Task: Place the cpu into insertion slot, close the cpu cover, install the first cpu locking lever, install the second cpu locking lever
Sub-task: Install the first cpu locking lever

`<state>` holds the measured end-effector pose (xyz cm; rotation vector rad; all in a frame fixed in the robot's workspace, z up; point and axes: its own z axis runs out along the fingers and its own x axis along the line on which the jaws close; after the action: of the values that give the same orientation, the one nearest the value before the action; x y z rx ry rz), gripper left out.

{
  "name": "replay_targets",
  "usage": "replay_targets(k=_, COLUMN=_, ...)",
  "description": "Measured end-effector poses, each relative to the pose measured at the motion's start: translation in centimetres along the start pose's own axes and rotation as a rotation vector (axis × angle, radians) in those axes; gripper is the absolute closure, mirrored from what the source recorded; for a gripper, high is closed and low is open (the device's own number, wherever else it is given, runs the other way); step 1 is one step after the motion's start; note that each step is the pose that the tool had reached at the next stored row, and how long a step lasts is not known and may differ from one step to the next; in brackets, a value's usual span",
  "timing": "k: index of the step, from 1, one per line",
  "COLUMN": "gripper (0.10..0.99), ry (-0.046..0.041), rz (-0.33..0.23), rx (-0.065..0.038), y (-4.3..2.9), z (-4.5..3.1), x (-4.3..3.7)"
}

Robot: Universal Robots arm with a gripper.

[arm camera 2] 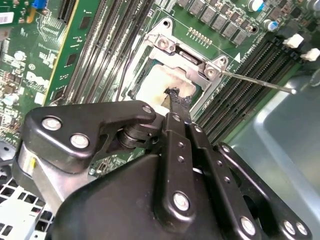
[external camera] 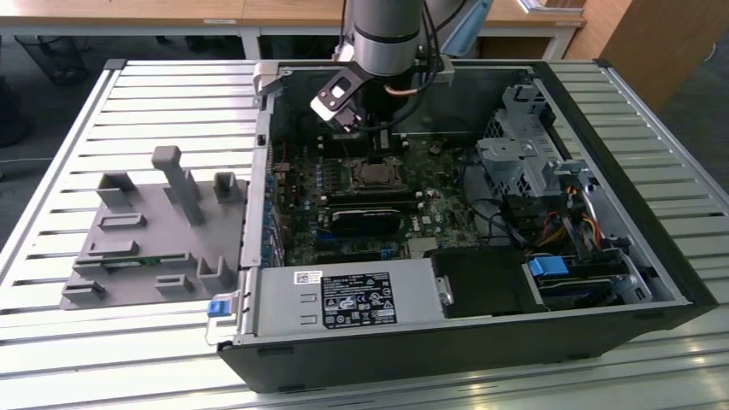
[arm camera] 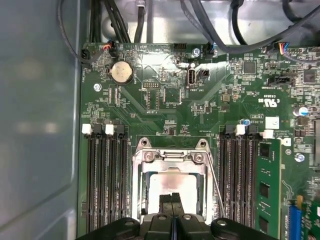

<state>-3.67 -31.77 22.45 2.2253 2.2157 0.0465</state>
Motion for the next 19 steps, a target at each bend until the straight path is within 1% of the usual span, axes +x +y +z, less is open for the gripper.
replay_targets(k=3, gripper=0.98, ry=-0.0002, rz=0.0, rx=0.0, y=0.01, z=-0.64, x=0.01)
replay_targets(k=5, gripper=0.98, ry=-0.0001, rz=0.0, rx=0.0, y=0.03, z=-1.23, x=0.02)
replay_targets(k=10, gripper=0.98, ry=0.0, rz=0.0, rx=0.0, y=0.07, z=-3.08, x=0.06)
replay_targets(k=12, gripper=0.98, ry=-0.0002, rz=0.0, rx=0.0, y=0.08, z=-3.94, x=0.08)
replay_targets(k=14, gripper=0.98, ry=-0.0002, rz=0.0, rx=0.0, y=0.1, z=-4.56, x=0.09)
replay_targets(k=16, gripper=0.98, ry=-0.0002, rz=-0.001, rx=0.0, y=0.11, z=-4.98, x=0.1)
replay_targets(k=18, gripper=0.98, ry=0.0003, rz=-0.008, rx=0.0, y=0.11, z=-5.04, x=0.1)
replay_targets(k=19, gripper=0.98, ry=0.0006, rz=-0.024, rx=0.0, y=0.11, z=-5.04, x=0.1)
